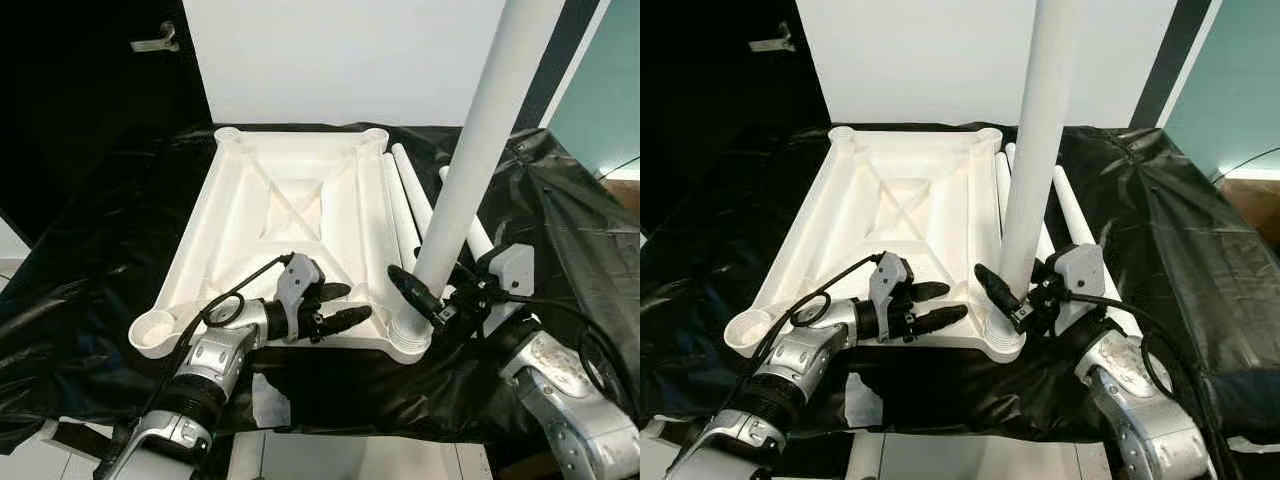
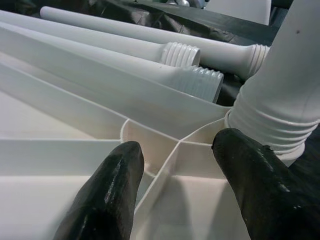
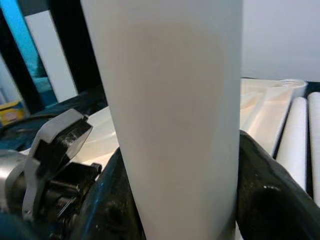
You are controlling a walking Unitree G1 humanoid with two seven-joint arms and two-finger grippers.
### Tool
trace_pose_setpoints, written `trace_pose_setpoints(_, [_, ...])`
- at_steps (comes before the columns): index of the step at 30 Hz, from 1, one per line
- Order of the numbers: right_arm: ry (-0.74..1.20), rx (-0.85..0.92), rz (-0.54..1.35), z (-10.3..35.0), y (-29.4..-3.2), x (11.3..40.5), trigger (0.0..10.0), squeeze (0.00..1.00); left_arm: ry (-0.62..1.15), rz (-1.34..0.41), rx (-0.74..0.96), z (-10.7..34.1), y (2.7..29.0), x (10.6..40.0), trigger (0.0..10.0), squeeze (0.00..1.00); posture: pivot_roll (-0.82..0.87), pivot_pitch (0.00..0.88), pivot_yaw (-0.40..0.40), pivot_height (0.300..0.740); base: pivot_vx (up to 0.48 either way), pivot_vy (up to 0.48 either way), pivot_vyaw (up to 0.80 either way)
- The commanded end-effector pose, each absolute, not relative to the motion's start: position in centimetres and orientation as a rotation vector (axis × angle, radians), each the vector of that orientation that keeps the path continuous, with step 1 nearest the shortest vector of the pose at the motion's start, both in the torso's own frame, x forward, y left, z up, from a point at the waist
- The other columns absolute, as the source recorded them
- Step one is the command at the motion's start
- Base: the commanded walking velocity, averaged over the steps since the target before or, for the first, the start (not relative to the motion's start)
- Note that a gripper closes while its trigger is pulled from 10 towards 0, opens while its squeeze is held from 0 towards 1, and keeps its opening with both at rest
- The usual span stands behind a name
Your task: Building children table
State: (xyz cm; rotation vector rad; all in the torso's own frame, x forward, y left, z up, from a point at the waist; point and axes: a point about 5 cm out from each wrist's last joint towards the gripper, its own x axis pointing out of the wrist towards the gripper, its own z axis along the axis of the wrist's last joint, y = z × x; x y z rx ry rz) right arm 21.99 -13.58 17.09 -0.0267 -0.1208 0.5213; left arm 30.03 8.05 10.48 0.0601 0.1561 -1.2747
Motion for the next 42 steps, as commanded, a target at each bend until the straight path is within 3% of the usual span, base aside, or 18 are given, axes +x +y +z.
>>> trace_pose_setpoints(1, [0.169,-0.044,0.433,11.6,-14.7,21.8,10.0,0.00,0.168,-1.273,0.067,10.1,8.2,29.9,10.0,0.00,-0.13,0.017,-0.004,0.740,0.000,0.000,0.00])
trace_pose_setpoints(12, [0.015,0.019,0.165,12.0,-14.1,24.4,10.0,0.00,0.176,-1.256,0.057,9.9,8.6,29.6,10.0,0.00,-0.06,0.037,0.007,0.740,0.000,0.000,0.00])
trace_pose_setpoints(25, [-0.031,0.024,0.116,11.5,-12.2,25.4,10.0,0.00,0.194,-1.223,0.056,9.6,9.7,29.1,10.0,0.00,0.01,0.055,0.014,0.740,0.000,0.000,0.00])
trace_pose_setpoints(26, [-0.041,0.019,0.120,11.5,-12.0,25.5,10.0,1.00,0.199,-1.216,0.059,9.5,9.9,29.1,10.0,0.00,0.01,0.054,0.012,0.740,0.000,0.000,0.00])
trace_pose_setpoints(30, [-0.065,-0.008,0.150,11.8,-12.0,25.6,10.0,1.00,0.204,-1.203,0.063,9.4,10.2,29.0,10.0,0.00,0.00,0.050,0.004,0.740,0.000,0.000,0.00])
trace_pose_setpoints(31, [-0.077,-0.025,0.160,12.0,-12.1,25.6,10.0,0.02,0.204,-1.201,0.062,9.3,10.2,29.0,10.0,0.00,-0.01,0.047,0.000,0.740,0.000,0.000,0.00])
trace_pose_setpoints(42, [-0.135,-0.090,0.259,13.2,-13.5,25.1,10.0,0.00,0.192,-1.211,0.051,9.3,9.2,29.3,10.0,0.00,-0.06,0.038,-0.001,0.740,0.000,0.000,0.00])
